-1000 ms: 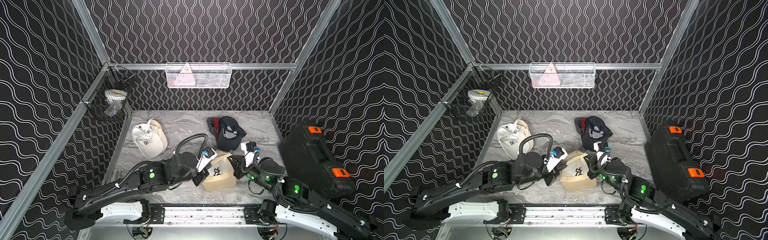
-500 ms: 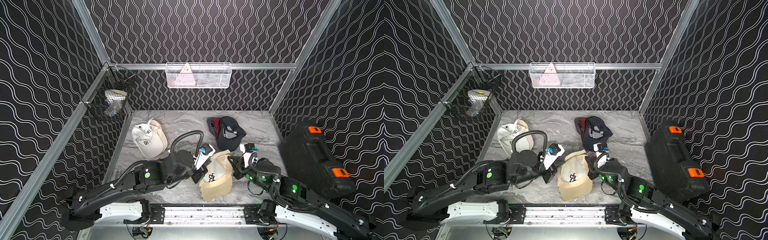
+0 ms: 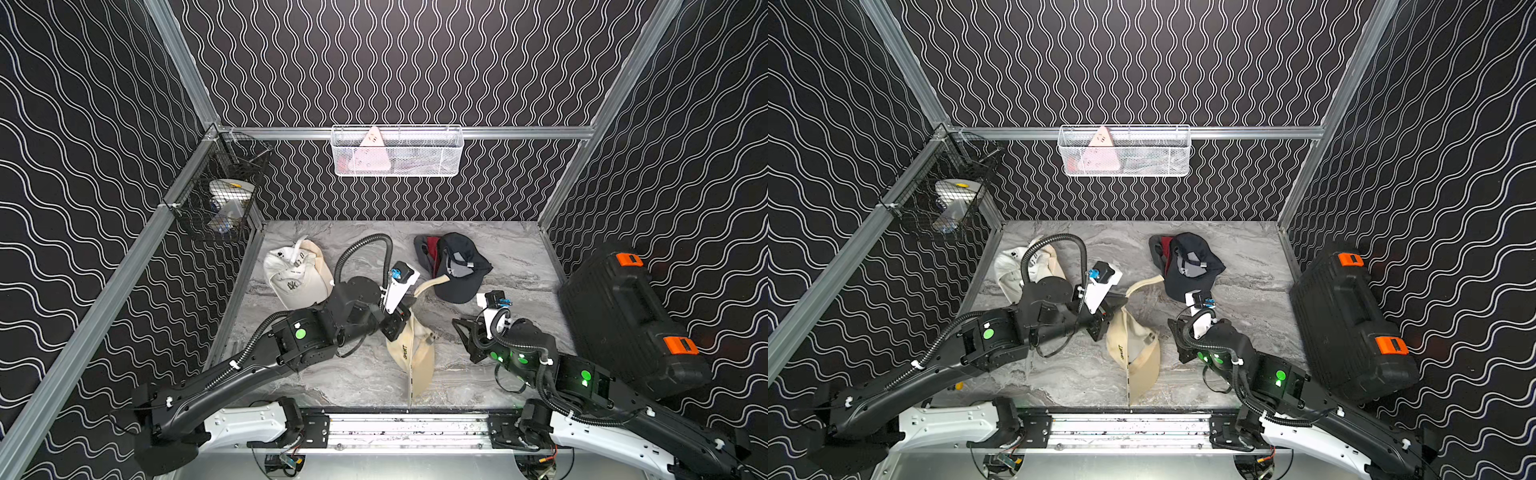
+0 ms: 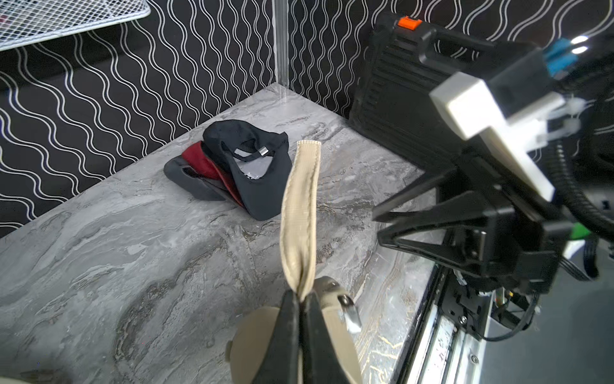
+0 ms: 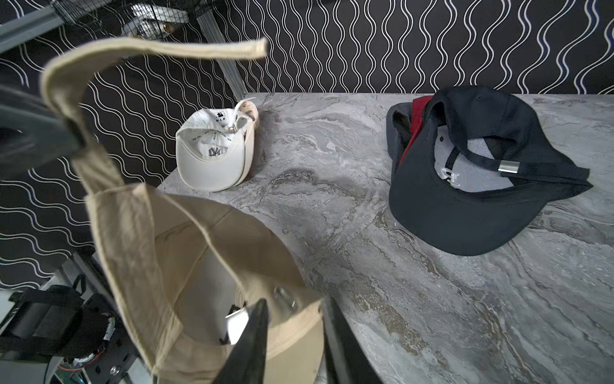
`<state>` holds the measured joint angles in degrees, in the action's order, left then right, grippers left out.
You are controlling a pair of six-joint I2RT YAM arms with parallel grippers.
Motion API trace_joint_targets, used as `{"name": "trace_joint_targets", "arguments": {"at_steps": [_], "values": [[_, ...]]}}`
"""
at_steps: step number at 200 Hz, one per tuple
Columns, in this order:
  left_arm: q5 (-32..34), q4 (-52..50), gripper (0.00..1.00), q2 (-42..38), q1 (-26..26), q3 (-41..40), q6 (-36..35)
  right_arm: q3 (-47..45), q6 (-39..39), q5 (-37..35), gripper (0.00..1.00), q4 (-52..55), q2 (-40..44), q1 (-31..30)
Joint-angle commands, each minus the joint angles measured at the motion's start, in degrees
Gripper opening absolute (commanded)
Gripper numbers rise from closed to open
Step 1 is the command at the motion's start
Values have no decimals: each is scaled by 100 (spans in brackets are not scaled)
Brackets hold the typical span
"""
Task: Open the adjustable buckle of the baseball cap
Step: Pull the adjustable strap on the baseball cap, then place the baseball cap on the baseball cap.
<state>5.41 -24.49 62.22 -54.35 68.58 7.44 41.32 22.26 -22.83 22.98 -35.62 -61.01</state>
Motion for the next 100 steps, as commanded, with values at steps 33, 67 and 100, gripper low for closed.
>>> {"name": "trace_joint_targets", "arguments": {"at_steps": [33,67,100], "values": [[-1140,689,0,35,932,-125,373,-129,100,-103,32,75,219,-5],[-1396,724,0,99,1541,-103,443,-195,112,-119,32,92,339,2],[-1507,640,0,227,1915,58,390,-168,68,-193,33,196,456,1]]}}
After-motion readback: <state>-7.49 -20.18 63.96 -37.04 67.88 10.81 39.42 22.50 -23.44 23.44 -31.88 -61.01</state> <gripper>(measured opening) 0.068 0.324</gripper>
